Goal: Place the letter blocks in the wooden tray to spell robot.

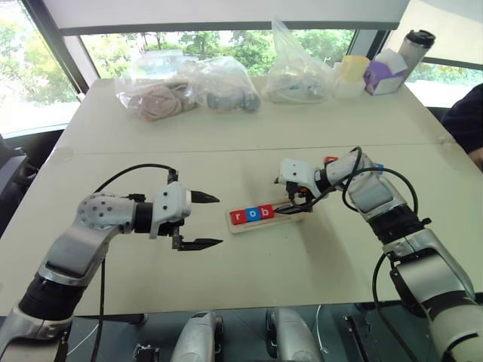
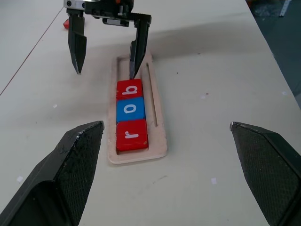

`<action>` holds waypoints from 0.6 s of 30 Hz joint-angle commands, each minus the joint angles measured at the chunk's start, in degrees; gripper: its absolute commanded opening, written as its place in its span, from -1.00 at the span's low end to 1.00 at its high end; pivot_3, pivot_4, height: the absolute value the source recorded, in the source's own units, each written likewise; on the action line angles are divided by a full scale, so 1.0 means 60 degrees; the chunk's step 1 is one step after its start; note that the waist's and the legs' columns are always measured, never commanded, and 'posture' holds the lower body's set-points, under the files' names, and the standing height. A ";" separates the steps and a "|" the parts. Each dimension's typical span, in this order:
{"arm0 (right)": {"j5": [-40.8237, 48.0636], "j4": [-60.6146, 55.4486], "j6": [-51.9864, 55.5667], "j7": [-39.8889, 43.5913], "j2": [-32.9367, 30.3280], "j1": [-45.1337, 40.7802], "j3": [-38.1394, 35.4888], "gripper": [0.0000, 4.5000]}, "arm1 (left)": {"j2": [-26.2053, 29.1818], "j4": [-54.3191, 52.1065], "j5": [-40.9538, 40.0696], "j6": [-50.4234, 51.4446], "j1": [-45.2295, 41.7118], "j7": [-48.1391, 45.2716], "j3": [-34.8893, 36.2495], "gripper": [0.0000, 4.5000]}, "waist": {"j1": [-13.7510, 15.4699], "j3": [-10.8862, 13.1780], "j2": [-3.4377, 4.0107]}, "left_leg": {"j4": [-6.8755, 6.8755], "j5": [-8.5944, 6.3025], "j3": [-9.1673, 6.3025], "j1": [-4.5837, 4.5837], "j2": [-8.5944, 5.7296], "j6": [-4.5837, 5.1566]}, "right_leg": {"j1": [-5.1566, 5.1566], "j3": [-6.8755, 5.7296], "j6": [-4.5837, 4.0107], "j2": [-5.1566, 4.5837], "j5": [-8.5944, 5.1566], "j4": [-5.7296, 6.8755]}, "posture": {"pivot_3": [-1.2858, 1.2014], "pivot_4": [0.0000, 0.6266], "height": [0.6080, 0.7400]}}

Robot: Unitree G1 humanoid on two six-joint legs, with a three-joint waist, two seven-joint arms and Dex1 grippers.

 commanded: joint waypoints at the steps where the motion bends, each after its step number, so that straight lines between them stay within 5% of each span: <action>1: 0.0008 -0.0507 0.0076 0.0077 0.0097 -0.0156 -0.0032 0.96 | 0.0012 -0.0330 -0.0102 -0.0012 0.0043 0.0027 0.0090 1.00 | 0.0000 0.0000 0.0000 | 0.0000 0.0000 0.0000 0.0000 0.0000 0.0000 | 0.0000 0.0000 0.0000 0.0000 0.0000 0.0000 | 0.03 -0.52 1.00; 18: 0.0353 -0.1411 0.0557 0.0593 -0.0960 -0.0306 -0.0846 0.96 | 0.0095 -0.0178 -0.0192 0.0034 -0.0057 -0.0055 0.0253 1.00 | 0.0019 0.0001 0.0002 | 0.0000 0.0000 0.0002 -0.0002 -0.0002 -0.0001 | 0.0000 0.0000 0.0000 -0.0003 0.0000 -0.0004 | 0.03 -0.52 1.00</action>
